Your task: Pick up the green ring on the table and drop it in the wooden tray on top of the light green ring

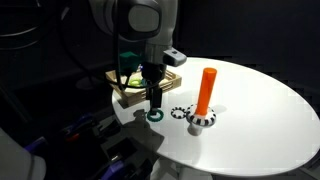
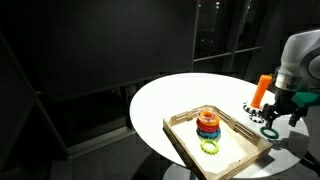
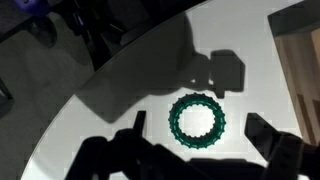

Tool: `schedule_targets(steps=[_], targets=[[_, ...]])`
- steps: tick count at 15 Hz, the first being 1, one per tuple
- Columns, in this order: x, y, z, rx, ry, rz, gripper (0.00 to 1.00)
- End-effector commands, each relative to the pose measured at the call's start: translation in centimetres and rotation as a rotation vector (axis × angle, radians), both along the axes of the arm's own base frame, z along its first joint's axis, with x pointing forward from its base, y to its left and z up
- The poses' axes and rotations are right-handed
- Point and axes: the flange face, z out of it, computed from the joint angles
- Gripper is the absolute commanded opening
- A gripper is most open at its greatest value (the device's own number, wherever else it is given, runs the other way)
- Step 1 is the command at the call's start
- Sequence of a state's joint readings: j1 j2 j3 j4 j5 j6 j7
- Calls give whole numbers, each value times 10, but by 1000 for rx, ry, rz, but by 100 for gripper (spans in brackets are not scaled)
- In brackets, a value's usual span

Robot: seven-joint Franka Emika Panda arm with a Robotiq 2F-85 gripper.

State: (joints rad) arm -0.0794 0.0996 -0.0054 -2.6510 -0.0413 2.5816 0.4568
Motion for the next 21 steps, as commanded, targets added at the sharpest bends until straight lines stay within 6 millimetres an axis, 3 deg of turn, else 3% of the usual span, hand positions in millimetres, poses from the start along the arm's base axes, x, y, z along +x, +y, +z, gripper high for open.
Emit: schedule_targets(steps=[1,7,21], targets=[[4,1,-21,-31,0,-22,100],[7,1,-38,-51,-38,-47,100],[10,-8,-46,-72,-99,-102,100]])
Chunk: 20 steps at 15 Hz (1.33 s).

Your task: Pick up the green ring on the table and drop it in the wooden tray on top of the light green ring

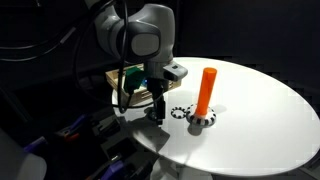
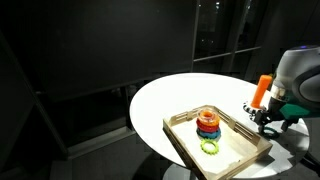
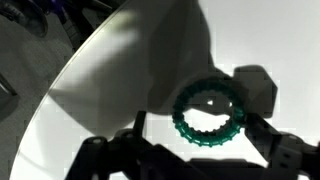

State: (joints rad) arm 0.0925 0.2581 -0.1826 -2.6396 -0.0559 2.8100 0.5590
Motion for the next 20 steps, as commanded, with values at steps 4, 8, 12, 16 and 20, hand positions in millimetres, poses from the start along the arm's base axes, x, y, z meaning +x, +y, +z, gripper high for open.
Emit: schedule_targets(steps=[4,8,12,16,20], targets=[[3,-3,-4,-3,-24,-39,74],[5,-4,0,6,-41,-67,50],[7,-8,23,32,-54,-97,43],[13,-6,52,66,-64,-112,42],[19,10,85,147,-62,-105,42]])
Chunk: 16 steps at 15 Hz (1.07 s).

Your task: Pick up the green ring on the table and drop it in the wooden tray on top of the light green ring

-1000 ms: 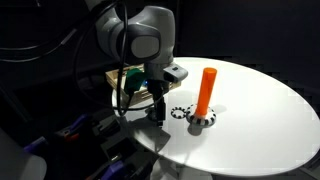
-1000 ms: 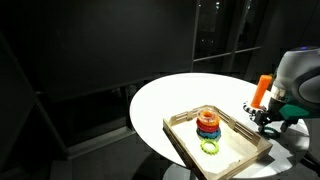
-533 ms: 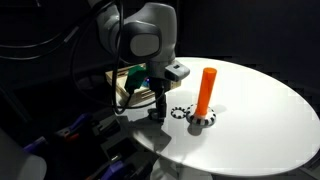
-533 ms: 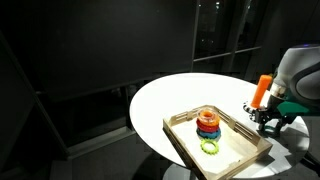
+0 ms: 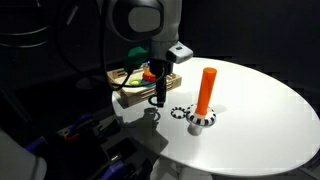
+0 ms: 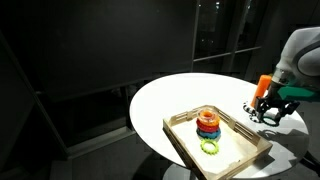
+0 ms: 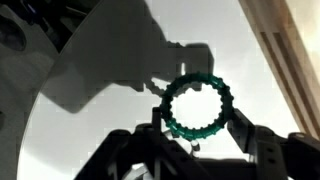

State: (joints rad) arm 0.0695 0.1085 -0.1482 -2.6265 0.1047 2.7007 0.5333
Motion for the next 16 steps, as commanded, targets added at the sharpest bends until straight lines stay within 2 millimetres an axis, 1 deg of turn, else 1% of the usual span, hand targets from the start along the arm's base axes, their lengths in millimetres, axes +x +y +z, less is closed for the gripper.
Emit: schedule_targets(steps=[1,3,6,8,9,10,14,15,16], targets=[[5,14,36,84,-5,14,42],[11,27,47,106,-6,20,42],[18,42,55,101,-6,46,42],[21,48,58,101,-6,63,42],[21,47,60,98,-4,66,42],[19,48,51,92,-12,62,67],[20,49,52,92,-12,64,67],[20,49,52,92,-12,64,42],[21,50,51,91,-9,79,42]])
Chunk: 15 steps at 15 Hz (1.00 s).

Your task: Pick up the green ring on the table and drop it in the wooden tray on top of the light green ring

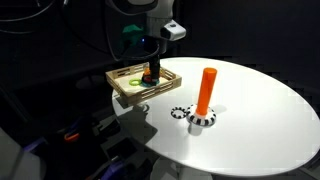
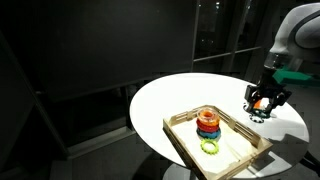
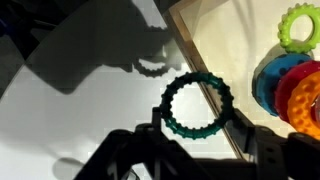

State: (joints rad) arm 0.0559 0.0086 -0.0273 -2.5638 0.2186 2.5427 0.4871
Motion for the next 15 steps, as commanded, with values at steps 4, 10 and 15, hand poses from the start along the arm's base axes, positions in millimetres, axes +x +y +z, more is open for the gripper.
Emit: schedule_targets(steps=[4,10,15], targets=[[7,25,-2,-25,1,117,42],[14,81,-5,-40,-18,288,42],[24,126,-17,-22,-58,396,42]])
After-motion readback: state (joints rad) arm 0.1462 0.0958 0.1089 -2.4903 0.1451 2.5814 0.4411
